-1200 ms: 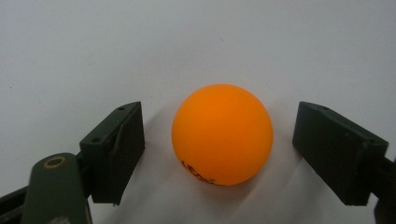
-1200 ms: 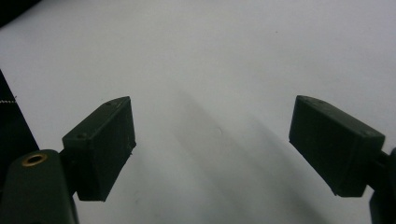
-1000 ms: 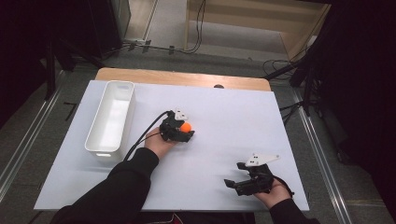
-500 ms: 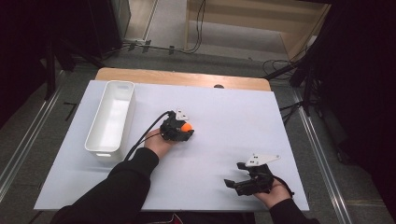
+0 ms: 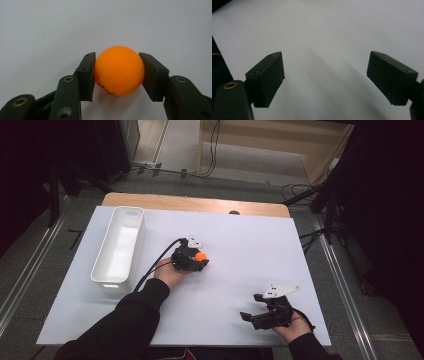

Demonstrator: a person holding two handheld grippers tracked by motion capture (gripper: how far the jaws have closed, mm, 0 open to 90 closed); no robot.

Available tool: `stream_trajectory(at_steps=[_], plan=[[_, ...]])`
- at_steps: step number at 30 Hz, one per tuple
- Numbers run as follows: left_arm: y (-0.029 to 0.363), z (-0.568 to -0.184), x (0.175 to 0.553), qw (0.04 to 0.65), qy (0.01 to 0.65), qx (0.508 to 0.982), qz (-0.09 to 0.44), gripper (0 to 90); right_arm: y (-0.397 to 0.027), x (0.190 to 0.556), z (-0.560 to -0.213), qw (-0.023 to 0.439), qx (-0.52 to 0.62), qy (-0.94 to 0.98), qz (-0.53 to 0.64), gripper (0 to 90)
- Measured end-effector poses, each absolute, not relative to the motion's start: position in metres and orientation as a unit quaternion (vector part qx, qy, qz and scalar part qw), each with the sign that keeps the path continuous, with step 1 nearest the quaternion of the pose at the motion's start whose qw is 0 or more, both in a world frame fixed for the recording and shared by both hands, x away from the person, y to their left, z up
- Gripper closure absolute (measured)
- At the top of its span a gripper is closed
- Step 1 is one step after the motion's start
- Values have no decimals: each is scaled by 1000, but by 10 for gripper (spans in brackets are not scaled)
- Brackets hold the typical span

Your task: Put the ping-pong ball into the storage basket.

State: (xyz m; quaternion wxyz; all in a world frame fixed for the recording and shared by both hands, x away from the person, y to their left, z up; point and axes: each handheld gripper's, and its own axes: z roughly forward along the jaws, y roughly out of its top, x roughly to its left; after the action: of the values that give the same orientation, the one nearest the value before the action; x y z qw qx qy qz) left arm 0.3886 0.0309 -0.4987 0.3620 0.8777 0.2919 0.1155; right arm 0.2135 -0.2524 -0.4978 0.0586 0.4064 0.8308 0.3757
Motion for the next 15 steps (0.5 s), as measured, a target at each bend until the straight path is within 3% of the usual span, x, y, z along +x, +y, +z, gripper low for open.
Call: stream_trajectory(at_steps=[15], plan=[[34,-484,380,367,284,880,100,504,-253,213,-497,60,409,829,376,131]])
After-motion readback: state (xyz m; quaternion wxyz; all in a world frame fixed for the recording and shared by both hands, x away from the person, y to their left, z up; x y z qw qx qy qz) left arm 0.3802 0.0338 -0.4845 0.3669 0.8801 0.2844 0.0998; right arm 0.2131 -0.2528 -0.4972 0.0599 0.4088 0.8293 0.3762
